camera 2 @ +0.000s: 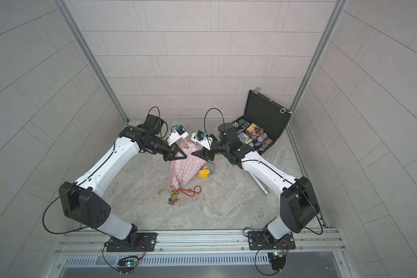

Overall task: Remove the decoration from the bag
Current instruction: Adjust the bag.

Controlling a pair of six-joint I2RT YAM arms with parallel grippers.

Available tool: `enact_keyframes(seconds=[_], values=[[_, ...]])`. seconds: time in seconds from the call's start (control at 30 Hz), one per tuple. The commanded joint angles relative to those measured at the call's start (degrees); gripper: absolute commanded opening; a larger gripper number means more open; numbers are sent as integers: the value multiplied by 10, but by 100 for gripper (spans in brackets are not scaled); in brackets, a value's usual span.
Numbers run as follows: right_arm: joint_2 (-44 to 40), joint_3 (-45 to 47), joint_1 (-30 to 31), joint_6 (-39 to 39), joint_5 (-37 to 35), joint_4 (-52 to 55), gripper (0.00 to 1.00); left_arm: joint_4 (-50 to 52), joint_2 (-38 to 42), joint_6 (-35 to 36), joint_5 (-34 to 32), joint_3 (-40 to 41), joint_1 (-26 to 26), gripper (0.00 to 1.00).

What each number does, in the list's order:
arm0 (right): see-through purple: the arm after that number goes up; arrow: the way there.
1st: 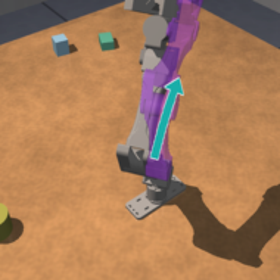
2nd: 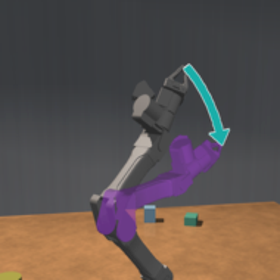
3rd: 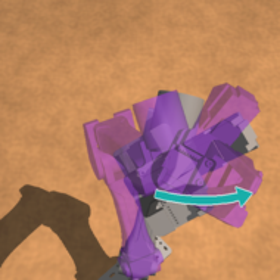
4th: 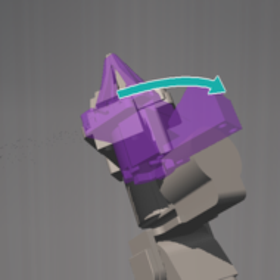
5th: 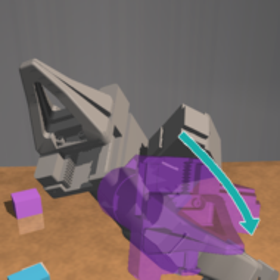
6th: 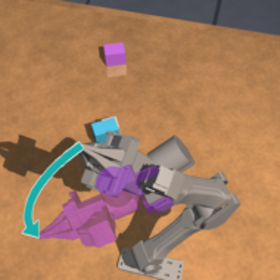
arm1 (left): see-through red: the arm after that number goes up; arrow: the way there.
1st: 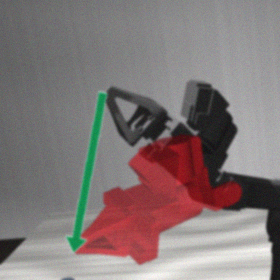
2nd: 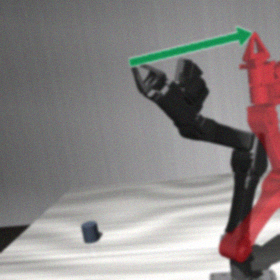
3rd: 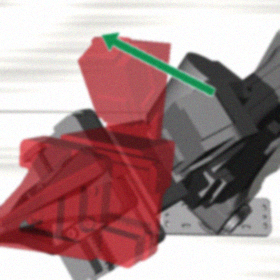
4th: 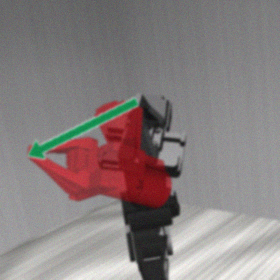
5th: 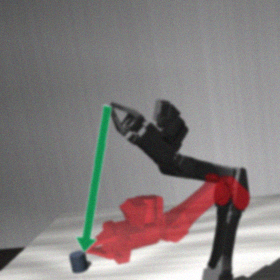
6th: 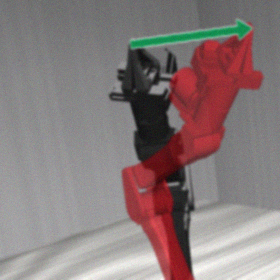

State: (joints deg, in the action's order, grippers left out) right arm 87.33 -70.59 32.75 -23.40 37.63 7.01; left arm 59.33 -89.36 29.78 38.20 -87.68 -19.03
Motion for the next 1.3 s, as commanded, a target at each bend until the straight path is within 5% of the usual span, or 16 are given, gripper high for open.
enact_keyframes(seconds=[0.0,0.17,0.47,0.9,1.27], values=[[-21,4,-1,6,21,-23,61,0,20,44,43,13,-3,19],[-32,9,-1,12,57,-13,53,-2,20,44,50,9,-11,19],[-48,27,3,71,74,-37,0,-34,26,0,10,13,-19,28],[-76,59,-12,228,53,-186,0,-160,136,-83,-118,152,-15,67],[-73,48,-33,341,41,-247,0,-216,244,-132,-193,257,-1,76]])
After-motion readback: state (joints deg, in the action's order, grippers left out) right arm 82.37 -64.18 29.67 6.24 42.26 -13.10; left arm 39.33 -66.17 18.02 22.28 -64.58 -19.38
